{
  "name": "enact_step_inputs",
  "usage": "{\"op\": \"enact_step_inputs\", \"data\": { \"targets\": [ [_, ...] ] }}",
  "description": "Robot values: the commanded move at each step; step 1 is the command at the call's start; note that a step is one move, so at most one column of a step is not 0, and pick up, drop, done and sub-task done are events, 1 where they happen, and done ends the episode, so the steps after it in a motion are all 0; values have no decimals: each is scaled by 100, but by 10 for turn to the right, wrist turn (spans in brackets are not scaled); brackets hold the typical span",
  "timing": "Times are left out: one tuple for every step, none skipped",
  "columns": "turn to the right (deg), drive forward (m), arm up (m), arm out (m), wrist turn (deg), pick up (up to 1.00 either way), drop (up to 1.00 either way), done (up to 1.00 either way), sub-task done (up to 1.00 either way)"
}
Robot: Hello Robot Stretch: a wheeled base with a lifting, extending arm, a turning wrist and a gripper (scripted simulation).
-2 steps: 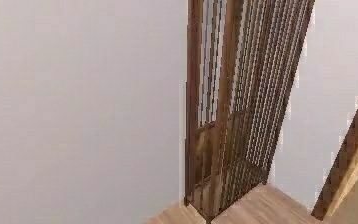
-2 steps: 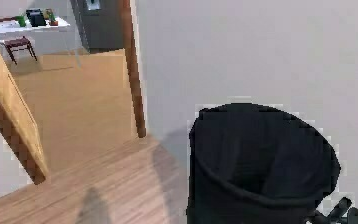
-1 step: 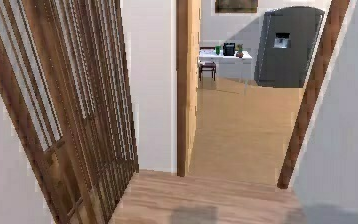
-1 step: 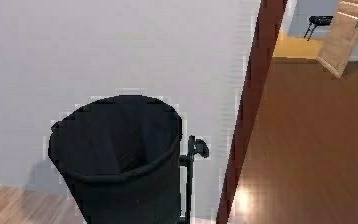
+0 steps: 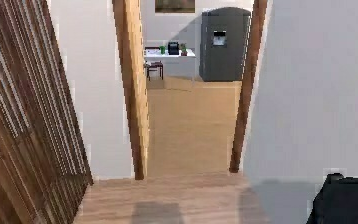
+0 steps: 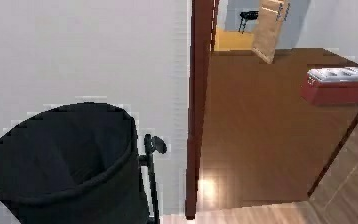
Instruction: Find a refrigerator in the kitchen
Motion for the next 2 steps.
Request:
{"op": "enact_step_inputs", "data": {
  "targets": [
    [0, 70, 0, 0, 0, 0, 0, 0, 0],
    [60, 0, 0, 0, 0, 0, 0, 0, 0]
  ]
}}
